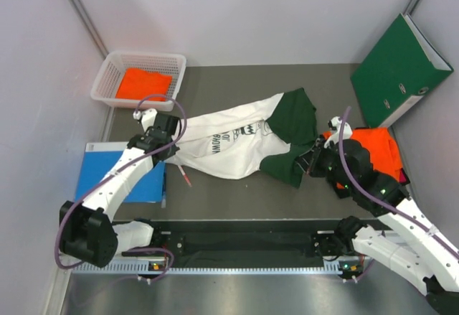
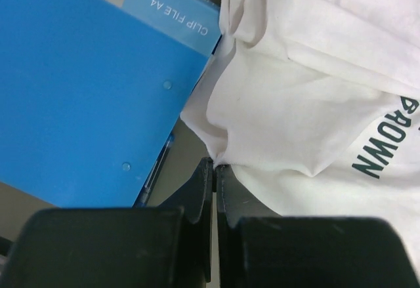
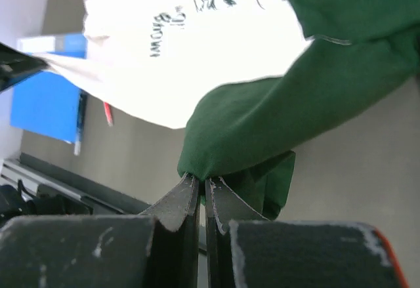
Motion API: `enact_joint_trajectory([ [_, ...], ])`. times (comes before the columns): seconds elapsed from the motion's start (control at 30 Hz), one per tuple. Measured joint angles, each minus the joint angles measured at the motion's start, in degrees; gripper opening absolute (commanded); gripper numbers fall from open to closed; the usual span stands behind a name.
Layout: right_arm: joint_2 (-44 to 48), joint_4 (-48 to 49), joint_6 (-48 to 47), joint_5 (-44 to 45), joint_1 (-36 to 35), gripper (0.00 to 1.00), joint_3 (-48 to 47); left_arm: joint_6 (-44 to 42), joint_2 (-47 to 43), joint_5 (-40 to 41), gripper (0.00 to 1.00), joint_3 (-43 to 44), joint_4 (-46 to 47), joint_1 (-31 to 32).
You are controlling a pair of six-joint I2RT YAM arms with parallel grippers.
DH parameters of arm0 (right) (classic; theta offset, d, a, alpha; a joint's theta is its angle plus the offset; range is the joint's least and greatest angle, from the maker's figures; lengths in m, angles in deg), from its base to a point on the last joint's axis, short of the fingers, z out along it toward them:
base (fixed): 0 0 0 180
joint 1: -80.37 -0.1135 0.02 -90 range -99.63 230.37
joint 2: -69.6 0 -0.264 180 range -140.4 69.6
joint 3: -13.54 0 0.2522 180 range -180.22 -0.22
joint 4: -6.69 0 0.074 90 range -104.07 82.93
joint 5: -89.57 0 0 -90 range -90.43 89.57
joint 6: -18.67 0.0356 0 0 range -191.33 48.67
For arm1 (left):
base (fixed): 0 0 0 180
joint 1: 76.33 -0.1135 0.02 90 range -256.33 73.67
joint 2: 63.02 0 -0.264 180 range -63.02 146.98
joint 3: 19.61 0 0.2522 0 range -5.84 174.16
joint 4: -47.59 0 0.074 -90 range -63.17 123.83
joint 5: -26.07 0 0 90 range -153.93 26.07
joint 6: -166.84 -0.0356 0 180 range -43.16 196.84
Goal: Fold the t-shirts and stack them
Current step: Fold the tshirt
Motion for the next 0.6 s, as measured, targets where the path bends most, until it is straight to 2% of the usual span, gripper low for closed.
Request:
enact_joint_trajectory([
  [0.27, -6.5, 4.3, -2.8, 0.2, 2.0, 0.00, -3.2, -2.4, 9.9, -0.1, 0.00, 4.6, 1.2, -0.9],
  [0.43, -9.6, 5.4, -4.3, -1.5, 9.9, 0.00, -3.2, -3.9, 14.7, -0.5, 0.00, 7.4, 1.4, -3.2],
  [0.6, -13.3, 12.0, -5.6, -6.9, 20.2, 0.00, -3.1, -5.6, 18.5, -2.0, 0.00, 10.5, 1.9, -6.1],
])
